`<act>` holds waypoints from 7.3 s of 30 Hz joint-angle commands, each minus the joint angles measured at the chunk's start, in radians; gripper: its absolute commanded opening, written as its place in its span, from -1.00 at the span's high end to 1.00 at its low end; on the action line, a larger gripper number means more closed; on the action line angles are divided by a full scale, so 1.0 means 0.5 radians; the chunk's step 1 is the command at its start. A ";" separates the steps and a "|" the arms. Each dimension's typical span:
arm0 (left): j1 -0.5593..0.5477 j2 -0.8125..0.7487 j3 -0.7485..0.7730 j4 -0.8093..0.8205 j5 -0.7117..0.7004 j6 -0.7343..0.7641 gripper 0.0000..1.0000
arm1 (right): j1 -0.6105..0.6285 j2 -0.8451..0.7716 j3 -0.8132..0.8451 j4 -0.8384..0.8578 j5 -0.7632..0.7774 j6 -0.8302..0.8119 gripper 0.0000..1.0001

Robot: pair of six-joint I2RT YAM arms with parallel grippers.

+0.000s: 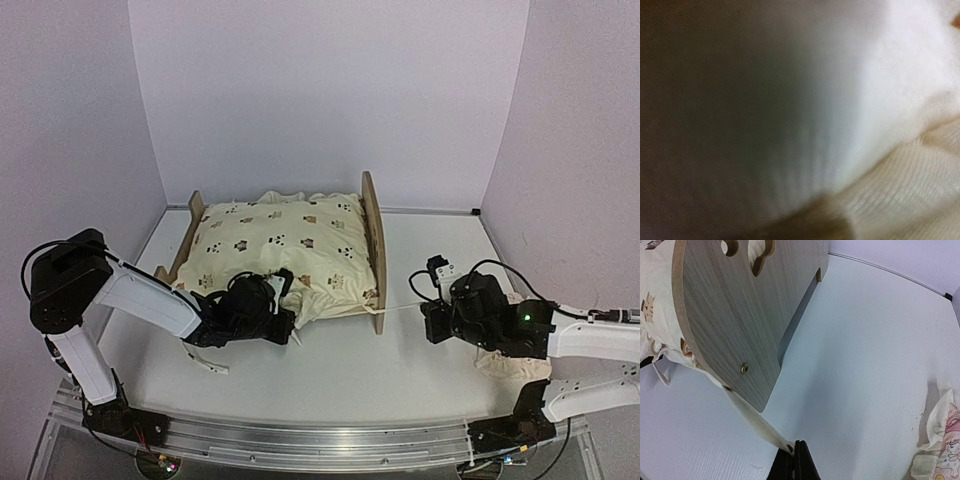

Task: Set up the pet bed

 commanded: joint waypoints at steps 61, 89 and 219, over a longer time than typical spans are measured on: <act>-0.153 -1.513 -0.250 -1.202 -0.186 0.009 -0.81 | -2.046 0.743 0.594 -1.436 -0.735 0.192 -0.96; -0.153 -1.568 -0.024 -1.516 -0.321 -0.194 -0.95 | -1.021 0.504 1.823 -1.749 -0.545 0.773 1.00; -0.175 -1.923 0.139 -2.231 -0.645 -0.575 -0.99 | 0.156 2.004 3.081 -1.454 0.697 1.230 -0.93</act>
